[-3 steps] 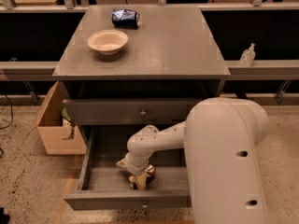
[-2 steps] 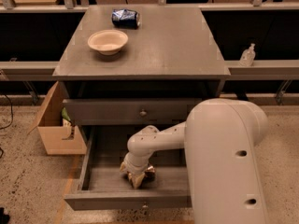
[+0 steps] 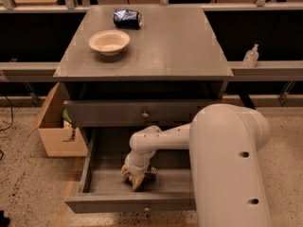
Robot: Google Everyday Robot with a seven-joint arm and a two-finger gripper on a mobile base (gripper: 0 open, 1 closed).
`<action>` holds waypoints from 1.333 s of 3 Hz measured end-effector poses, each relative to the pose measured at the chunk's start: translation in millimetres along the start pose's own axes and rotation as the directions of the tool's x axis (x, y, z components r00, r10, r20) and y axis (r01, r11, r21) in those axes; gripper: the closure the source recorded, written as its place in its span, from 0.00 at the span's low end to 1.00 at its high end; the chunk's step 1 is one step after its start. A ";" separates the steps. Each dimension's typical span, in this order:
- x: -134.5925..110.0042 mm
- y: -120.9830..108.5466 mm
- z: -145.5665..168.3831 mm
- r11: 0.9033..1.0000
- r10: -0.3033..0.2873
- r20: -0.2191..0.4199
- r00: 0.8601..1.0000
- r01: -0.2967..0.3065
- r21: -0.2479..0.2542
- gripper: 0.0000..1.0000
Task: Pick orange can from middle drawer and place on counter
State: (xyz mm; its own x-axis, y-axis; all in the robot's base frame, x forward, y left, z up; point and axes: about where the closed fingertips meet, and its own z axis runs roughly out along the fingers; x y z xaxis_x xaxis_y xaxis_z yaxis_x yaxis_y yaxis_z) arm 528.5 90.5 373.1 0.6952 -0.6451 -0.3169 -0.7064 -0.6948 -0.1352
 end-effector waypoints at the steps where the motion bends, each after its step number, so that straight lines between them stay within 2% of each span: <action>1: -0.5 -0.2 0.1 1.000 -0.001 0.008 1.000 0.001 -0.005 1.00; 2: 0.1 -0.4 -5.8 1.000 0.020 0.015 1.000 -0.020 0.000 1.00; 3: -0.9 2.2 -35.9 0.994 0.087 0.038 0.995 -0.090 0.062 1.00; 4: 4.2 14.4 -95.8 0.963 0.178 0.053 0.983 -0.185 0.195 1.00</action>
Offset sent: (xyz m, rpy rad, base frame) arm 0.0064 -0.0050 0.0158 0.0166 0.0191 -0.0460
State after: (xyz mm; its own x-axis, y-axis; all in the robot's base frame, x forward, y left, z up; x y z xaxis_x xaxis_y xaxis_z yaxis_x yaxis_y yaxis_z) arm 534.0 47.4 459.7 0.5505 -0.7408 -0.3850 -0.8349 -0.4881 -0.2546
